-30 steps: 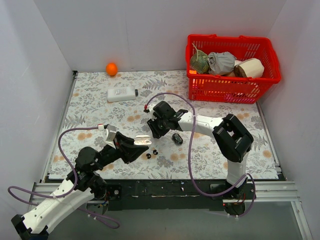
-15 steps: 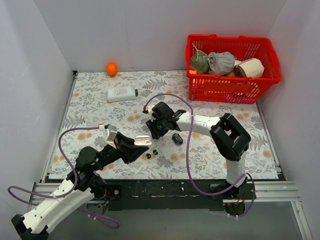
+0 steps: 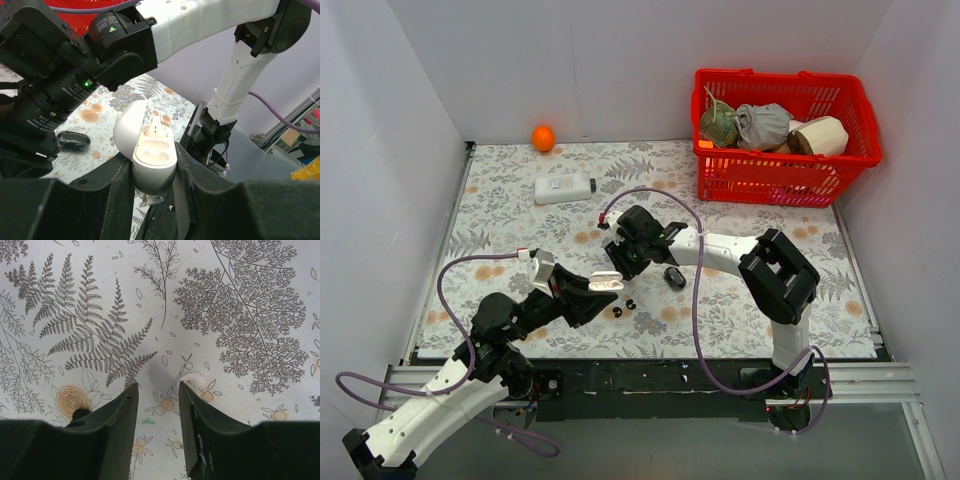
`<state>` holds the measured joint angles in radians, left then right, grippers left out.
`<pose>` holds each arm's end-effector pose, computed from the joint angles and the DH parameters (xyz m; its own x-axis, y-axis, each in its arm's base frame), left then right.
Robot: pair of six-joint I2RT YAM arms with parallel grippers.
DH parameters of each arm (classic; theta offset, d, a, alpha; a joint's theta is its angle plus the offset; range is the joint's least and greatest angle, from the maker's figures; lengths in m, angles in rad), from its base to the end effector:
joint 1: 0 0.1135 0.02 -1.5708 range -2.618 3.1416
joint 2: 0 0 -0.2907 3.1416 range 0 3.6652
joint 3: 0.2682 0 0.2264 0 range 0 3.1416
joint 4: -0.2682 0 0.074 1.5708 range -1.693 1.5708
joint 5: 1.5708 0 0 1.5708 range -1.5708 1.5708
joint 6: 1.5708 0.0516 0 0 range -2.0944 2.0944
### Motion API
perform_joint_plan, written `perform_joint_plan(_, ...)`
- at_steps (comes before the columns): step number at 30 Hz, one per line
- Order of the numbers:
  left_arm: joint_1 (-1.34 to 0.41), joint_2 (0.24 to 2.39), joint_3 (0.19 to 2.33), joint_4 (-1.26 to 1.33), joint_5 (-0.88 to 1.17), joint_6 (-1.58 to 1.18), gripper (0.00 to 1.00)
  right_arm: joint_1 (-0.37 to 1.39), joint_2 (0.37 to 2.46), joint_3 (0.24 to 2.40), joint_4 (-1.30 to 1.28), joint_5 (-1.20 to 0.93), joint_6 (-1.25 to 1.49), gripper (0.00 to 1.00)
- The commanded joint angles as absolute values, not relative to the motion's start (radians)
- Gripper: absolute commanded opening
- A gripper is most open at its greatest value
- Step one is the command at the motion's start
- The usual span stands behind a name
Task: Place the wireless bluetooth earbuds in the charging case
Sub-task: Pick up the earbud from the center of the board.
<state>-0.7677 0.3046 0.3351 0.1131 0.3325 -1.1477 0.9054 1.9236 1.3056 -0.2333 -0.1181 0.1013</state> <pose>0.0463 -0.0681 0.2849 -0.7682 -0.4564 -0.4490 0.4589 0.0965 -0.8833 0.2518 0.3307 0.2145 -0.5458 -0.5328 -0.6467 -0.7779 0.6090 0.1548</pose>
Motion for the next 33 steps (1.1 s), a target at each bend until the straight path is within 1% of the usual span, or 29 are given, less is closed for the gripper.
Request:
perform_joint_plan(1,-0.770,0.299,0.336,0.112,0.325,-1.143,0.00,0.911,1.934,1.339,-0.216,-0.114,0.100,0.46)
perform_joint_plan(21,-0.770,0.285,0.333,0.101,0.318,-1.144,0.00,0.887,1.954,1.292,-0.212,-0.068,0.113,0.46)
perform_joint_plan(26,-0.770,0.291,0.333,0.103,0.318,-1.146,0.00,0.879,1.950,1.282,-0.219,-0.054,0.114,0.45)
perform_joint_plan(30,-0.770,0.293,0.334,0.104,0.318,-1.149,0.00,0.877,1.945,1.278,-0.213,-0.045,0.118,0.40)
perform_joint_plan(31,-0.770,0.291,0.333,0.104,0.319,-1.149,0.00,0.876,1.945,1.278,-0.212,-0.044,0.118,0.36)
perform_joint_plan(33,-0.770,0.291,0.333,0.104,0.319,-1.149,0.00,0.874,1.947,1.281,-0.218,-0.035,0.123,0.31)
